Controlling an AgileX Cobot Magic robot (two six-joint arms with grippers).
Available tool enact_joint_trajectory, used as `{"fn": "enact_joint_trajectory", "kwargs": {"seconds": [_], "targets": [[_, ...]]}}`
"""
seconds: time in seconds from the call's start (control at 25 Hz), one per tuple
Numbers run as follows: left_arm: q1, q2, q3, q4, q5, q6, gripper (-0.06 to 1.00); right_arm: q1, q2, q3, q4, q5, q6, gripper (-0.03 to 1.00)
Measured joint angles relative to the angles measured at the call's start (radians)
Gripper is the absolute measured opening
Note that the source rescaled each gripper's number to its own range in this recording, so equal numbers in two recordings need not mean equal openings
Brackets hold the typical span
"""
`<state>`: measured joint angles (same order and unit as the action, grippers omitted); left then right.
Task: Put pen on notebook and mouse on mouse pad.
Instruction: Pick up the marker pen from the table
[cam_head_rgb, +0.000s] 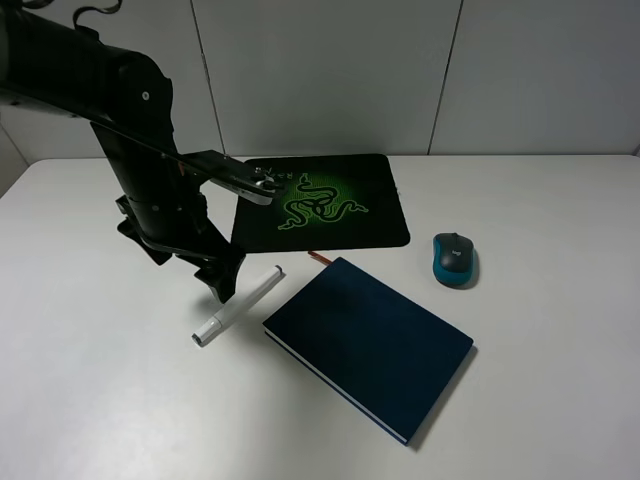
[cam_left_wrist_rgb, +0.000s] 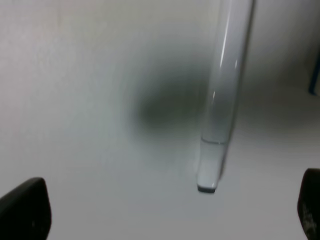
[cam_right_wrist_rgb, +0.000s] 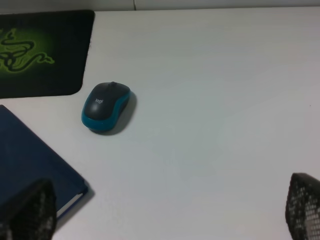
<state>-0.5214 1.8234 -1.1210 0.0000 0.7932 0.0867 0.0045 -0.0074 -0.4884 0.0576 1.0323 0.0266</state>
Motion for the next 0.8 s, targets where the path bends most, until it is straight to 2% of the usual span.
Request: {"fn": "enact_joint_trajectory", "kwargs": {"seconds": [0.8], "targets": [[-0.015, 0.127, 0.000, 0.000, -0.172, -0.005, 0.99, 0.000, 0.000, 0.001, 0.000, 0.000, 0.000, 1.00]]}}
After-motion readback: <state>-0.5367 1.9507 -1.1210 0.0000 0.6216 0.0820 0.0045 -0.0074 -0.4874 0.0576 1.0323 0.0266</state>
